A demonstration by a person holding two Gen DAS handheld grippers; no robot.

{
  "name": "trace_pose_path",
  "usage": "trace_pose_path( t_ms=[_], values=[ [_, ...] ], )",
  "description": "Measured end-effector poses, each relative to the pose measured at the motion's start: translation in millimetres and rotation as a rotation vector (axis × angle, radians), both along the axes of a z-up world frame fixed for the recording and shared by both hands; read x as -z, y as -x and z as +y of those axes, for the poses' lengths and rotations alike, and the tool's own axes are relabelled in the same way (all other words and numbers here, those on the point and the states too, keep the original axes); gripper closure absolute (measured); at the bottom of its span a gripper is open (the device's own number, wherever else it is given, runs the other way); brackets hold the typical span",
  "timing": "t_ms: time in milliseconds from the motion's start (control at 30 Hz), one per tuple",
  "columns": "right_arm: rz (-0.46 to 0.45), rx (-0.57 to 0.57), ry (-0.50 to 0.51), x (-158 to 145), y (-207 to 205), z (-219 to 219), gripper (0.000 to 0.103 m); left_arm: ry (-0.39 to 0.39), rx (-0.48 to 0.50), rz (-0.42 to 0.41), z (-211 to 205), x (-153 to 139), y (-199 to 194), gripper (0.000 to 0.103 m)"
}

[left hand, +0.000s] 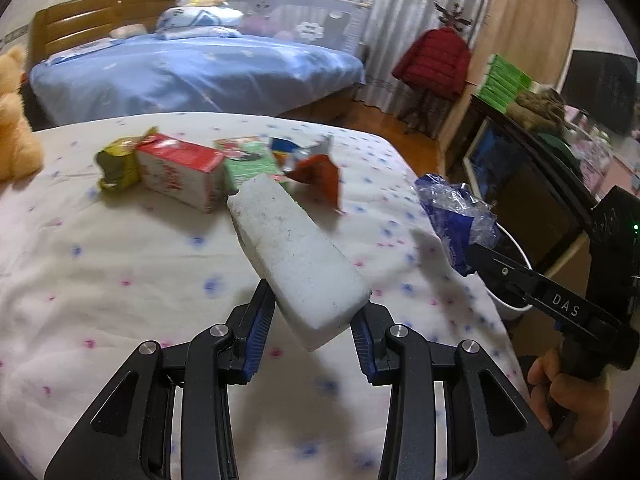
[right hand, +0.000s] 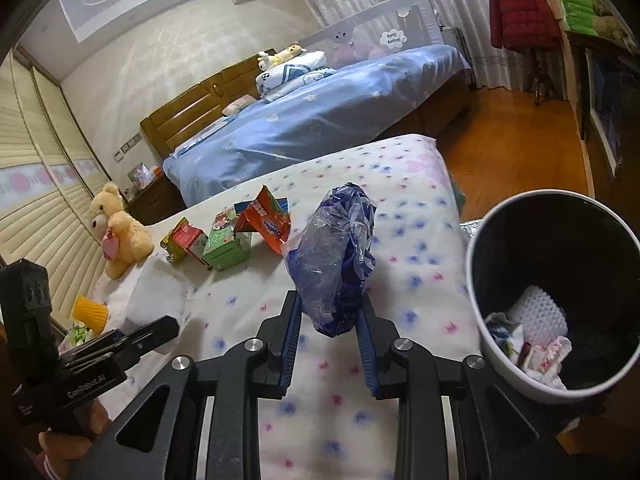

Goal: Collect trash
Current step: 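Carry the blue plastic bag and white foam block over the bin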

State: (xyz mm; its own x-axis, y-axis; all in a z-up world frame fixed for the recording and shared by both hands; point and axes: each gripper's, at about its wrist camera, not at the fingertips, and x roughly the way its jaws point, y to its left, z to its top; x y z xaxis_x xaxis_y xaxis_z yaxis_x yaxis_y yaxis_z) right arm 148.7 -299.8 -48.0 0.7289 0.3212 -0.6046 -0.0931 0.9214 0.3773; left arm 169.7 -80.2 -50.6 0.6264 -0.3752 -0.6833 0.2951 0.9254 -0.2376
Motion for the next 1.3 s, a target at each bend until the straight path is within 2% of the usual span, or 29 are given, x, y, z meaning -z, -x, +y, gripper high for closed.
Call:
trace_pose_path(
  t_ms=[567,1300],
  values=[
    [-0.012,0.103,-0.01,-4.6,31.0,-52.1,0.076,-0.012,0.15,0.002,-65.2,-4.3,4.1,0.067],
    [0.014,0.248,-0.01,6.3,52.3,-116.3,0.076,-0.048,0.316,0.004,-141.5,-5.8,3.6,0.067]
  ],
)
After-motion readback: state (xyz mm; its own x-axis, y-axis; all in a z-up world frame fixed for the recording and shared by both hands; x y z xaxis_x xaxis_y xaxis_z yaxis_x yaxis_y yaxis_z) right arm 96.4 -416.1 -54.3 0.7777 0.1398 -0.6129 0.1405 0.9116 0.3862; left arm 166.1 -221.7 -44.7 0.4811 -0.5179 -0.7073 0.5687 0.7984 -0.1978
